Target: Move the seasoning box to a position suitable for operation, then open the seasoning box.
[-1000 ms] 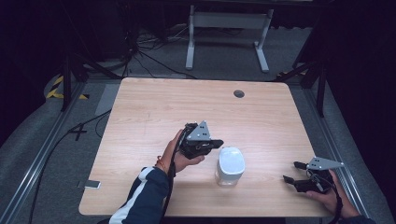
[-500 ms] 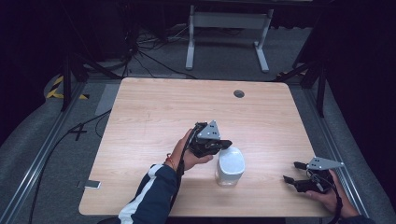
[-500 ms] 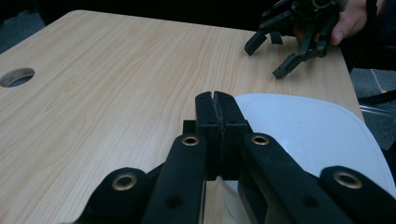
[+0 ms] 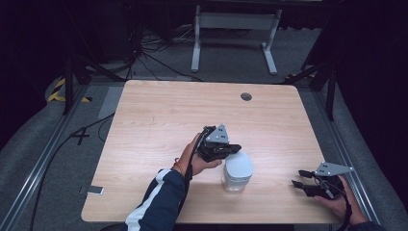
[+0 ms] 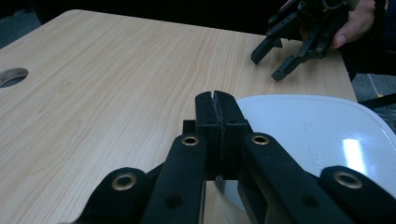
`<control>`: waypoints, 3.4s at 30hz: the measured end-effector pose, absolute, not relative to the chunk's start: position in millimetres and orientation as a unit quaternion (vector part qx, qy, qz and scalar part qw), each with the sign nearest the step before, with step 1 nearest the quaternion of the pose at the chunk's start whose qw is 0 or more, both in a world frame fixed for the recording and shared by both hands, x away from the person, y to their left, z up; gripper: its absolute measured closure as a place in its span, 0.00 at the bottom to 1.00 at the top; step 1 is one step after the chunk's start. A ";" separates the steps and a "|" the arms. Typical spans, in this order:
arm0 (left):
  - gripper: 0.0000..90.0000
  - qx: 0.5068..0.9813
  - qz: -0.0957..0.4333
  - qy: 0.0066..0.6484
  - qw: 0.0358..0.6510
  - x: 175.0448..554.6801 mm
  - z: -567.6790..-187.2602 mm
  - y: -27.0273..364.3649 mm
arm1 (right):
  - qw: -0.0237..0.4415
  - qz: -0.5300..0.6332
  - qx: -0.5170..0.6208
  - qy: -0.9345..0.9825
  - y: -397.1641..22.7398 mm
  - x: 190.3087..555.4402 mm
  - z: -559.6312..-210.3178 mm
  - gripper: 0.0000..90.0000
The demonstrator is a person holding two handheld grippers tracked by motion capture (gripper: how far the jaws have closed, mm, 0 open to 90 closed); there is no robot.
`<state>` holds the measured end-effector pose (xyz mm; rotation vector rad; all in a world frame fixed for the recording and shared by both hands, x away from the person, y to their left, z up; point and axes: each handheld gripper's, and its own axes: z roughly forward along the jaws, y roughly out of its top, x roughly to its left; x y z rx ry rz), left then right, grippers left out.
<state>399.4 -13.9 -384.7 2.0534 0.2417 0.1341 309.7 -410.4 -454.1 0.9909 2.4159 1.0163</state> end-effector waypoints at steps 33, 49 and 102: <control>0.99 0.854 0.058 0.110 0.506 404.4 -387.8 -15.5 | 0.109 0.437 0.169 0.877 -266.3 311.1 -365.7 1.00; 0.96 0.854 0.108 0.145 0.488 383.6 -376.5 58.0 | 0.122 0.450 0.177 0.867 -267.7 321.1 -359.3 1.00; 0.58 0.859 0.147 0.311 0.379 327.3 -462.8 200.0 | 0.164 0.449 0.187 0.858 -278.5 338.8 -356.5 1.00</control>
